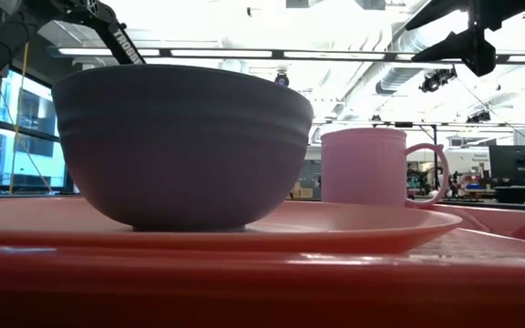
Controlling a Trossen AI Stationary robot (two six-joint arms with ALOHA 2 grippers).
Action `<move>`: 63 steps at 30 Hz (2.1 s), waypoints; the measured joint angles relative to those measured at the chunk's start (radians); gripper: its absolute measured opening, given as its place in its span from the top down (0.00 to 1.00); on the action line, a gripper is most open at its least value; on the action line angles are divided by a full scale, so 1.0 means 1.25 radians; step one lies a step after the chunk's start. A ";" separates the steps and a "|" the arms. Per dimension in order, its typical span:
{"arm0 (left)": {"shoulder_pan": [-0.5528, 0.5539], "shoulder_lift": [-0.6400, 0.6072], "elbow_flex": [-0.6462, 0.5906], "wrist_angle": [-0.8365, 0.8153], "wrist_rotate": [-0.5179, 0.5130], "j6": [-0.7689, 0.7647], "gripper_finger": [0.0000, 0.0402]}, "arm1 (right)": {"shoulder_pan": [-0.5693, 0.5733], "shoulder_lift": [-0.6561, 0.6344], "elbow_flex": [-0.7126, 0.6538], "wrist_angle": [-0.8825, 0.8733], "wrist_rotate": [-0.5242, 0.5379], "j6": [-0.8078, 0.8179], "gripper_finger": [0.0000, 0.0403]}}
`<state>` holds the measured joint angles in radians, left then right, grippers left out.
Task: Set up tray
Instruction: Put the light blue table napkin on the red serving tray to the left side of the pink plate
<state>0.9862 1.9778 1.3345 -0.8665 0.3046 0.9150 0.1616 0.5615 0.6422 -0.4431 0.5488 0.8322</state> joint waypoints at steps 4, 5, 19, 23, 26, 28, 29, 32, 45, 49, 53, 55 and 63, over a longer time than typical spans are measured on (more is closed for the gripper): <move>-0.003 -0.045 0.056 -0.028 0.035 -0.003 0.95 | 0.000 0.000 0.000 0.000 0.000 -0.004 0.42; -0.001 -0.054 0.066 -0.039 0.039 -0.005 0.95 | 0.000 0.000 0.000 0.000 0.000 -0.006 0.42; -0.007 -0.316 0.100 -0.045 0.103 -0.148 0.95 | 0.000 0.000 0.000 0.000 -0.003 -0.033 0.42; -0.017 -0.413 0.100 -0.033 0.082 -0.224 0.95 | 0.000 0.000 0.000 0.000 -0.003 -0.039 0.42; -0.017 -0.484 0.100 -0.033 0.059 -0.275 0.95 | 0.000 0.000 0.000 0.000 -0.005 -0.044 0.42; -0.029 -0.527 0.100 -0.033 0.027 -0.306 0.95 | 0.000 0.000 0.000 0.000 -0.007 -0.047 0.42; -0.036 -0.547 0.100 -0.034 0.007 -0.320 0.95 | 0.000 0.000 0.000 0.000 -0.008 -0.050 0.42; -0.060 -0.606 0.100 -0.034 -0.042 -0.361 0.95 | 0.000 0.000 0.000 0.000 -0.013 -0.058 0.42; -0.313 -0.799 0.101 -0.134 -0.444 -0.600 0.95 | 0.000 0.000 0.000 0.000 -0.036 -0.066 0.42; -0.434 -0.800 0.080 -0.177 -0.545 -0.682 0.95 | 0.000 0.000 0.000 0.000 -0.038 -0.074 0.42; -0.542 -0.803 0.009 -0.183 -0.610 -0.793 0.95 | 0.000 0.000 0.000 0.000 -0.041 -0.074 0.42; -0.591 -0.807 -0.028 -0.183 -0.634 -0.848 0.95 | 0.000 0.000 0.000 0.000 -0.045 -0.073 0.42; -0.787 -0.810 -0.148 -0.183 -0.669 -1.083 0.96 | 0.000 0.000 0.000 0.000 -0.049 -0.072 0.42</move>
<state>0.0028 0.9653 1.1498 -1.0948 -0.5315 -0.4383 0.1616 0.5614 0.6422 -0.4435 0.4870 0.7427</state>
